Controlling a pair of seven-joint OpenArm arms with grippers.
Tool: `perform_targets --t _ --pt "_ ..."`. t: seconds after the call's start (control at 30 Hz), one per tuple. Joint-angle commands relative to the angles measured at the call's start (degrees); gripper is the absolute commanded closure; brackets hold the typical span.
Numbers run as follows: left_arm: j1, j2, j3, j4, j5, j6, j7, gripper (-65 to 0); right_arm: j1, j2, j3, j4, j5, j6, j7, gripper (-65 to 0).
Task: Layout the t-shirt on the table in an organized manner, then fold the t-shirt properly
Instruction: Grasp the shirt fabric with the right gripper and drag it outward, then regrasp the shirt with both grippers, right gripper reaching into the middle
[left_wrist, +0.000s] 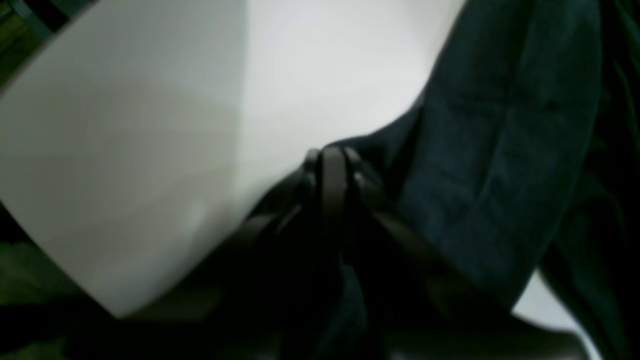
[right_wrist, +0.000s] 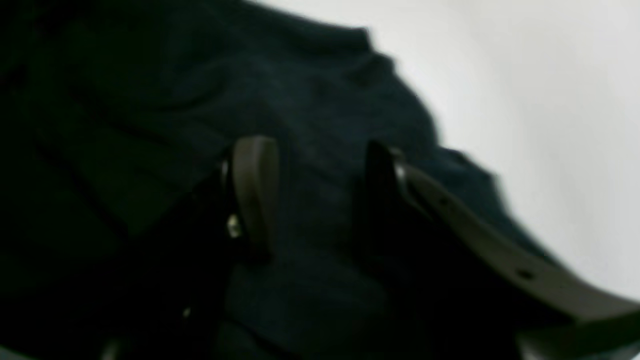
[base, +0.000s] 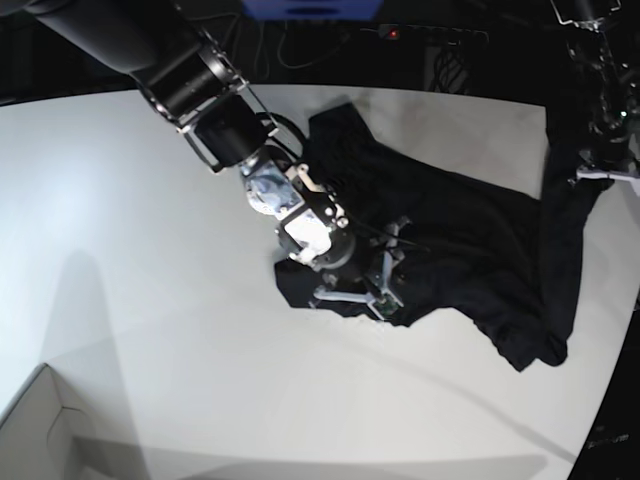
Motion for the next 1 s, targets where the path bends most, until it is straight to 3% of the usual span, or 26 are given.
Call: perform_targets --t 0.0,0.13,0.3,0.47,0.63,0.77,0.97 --pt "-0.2 -1.4 -0.4 0.9 -0.1 0.0 -1.4 -0.4 1.7 -0.7 0.0 0.2 0.1 0.2 1.4 -28.7" --pt "-0.3 -1.1 -0.4 0.9 -0.2 0.0 -1.4 -0.4 1.8 -0.7 0.0 -2.8 0.0 0.2 1.4 -20.9" --pt "-1.9 -1.0 -0.4 1.4 -0.2 0.0 -1.4 -0.4 2.1 -0.7 3.4 -2.7 0.0 -0.2 0.5 -0.6" --pt "-3.9 -0.9 -0.4 5.7 -0.3 0.3 -0.9 -0.5 3.6 -0.4 18.3 -2.7 0.0 -8.9 -6.4 -0.4" --pt "-4.5 1.5 -0.4 14.3 -0.3 0.4 -0.8 -0.8 3.7 3.4 30.1 -2.7 0.0 -12.1 -8.5 -0.3" --pt "-5.3 3.4 0.0 17.9 -0.3 0.4 -0.7 -0.9 2.6 4.7 35.7 1.6 0.2 -13.1 -9.8 -0.2" --pt "-5.5 5.7 0.0 16.5 -0.3 0.1 -0.7 -0.9 -5.7 5.8 41.9 25.2 0.4 -12.6 -15.5 -0.4"
